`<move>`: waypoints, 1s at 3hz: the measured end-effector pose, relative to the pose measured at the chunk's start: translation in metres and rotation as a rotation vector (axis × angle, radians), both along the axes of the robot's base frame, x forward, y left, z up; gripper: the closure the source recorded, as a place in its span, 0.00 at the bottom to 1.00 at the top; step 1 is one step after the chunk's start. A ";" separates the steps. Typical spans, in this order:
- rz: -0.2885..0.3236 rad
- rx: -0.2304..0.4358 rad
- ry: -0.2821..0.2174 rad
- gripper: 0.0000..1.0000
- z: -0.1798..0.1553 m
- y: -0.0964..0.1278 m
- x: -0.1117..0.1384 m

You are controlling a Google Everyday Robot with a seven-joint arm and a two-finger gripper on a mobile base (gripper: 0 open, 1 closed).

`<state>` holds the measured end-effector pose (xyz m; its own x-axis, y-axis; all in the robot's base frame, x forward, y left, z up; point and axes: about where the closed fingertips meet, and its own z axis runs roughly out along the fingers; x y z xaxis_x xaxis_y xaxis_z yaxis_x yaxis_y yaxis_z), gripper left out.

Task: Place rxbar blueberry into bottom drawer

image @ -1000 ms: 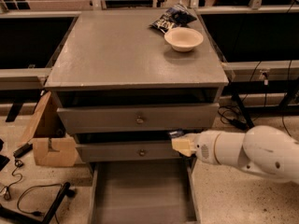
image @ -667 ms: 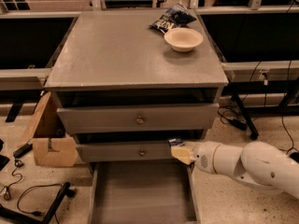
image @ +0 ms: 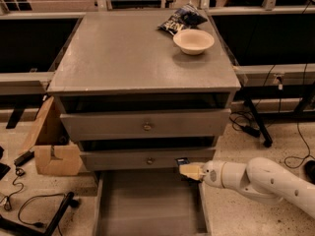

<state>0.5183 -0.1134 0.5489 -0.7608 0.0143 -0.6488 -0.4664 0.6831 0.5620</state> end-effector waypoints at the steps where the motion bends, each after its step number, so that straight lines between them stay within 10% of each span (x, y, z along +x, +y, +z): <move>1: 0.000 0.000 0.000 1.00 0.000 0.000 0.000; 3: 0.083 -0.091 0.032 1.00 -0.163 0.015 0.012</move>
Offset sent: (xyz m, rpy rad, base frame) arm 0.0221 0.0094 -0.1640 -0.0665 0.1004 0.0744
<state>0.5300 -0.0985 0.3859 -0.7775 -0.1071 -0.6197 -0.5060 0.6916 0.5154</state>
